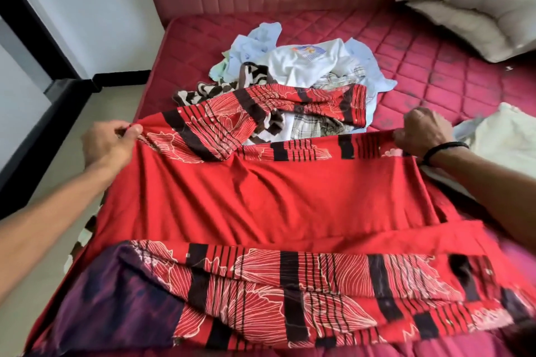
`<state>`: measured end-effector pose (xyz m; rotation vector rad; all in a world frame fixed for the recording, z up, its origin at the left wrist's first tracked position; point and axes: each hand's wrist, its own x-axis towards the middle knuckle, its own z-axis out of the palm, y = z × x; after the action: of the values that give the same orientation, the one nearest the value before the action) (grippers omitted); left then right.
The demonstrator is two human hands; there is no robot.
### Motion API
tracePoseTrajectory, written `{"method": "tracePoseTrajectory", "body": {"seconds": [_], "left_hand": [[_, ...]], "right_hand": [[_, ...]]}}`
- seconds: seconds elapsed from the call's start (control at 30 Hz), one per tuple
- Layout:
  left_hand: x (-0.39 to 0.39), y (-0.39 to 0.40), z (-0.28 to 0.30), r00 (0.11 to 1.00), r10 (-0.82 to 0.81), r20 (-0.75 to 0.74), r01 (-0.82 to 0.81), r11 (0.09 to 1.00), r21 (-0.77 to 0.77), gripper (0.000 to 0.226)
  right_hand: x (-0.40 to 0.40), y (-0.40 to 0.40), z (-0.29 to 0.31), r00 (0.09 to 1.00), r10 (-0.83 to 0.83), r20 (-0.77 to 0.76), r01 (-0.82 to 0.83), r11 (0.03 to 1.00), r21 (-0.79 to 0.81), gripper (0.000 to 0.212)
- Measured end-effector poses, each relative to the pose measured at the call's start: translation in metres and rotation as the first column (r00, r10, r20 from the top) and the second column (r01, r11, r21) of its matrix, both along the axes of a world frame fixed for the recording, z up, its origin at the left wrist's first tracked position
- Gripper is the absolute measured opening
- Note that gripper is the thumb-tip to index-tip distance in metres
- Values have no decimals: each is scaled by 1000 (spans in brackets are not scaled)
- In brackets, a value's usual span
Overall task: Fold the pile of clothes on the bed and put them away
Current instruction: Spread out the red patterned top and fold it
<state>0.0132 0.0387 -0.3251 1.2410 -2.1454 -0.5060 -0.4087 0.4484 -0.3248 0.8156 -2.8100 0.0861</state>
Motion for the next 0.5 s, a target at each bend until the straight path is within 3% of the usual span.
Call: {"method": "tracePoseTrajectory", "body": {"seconds": [0.13,0.23,0.3,0.4,0.5], "left_hand": [[1,-6,4,982,-80,172,95,992,-81,31],[11,-17,2,970,-108,220,145,976,-160,39],[18,-32,-6,977,-57,208,101,973,-208,45],[26,-56,-23,992,40,117,-16,979,-205,61],[21,-67,-28,999,48,11,-47,996,-75,62]], "right_hand": [[-3,0,2,974,173,145,-157,981,-115,20],[7,-1,0,894,330,303,-317,944,-92,20],[9,0,-10,854,386,348,-396,917,-46,26],[2,1,-21,883,353,309,-356,933,-49,11],[-6,0,-19,915,326,238,-331,943,-20,5]]}}
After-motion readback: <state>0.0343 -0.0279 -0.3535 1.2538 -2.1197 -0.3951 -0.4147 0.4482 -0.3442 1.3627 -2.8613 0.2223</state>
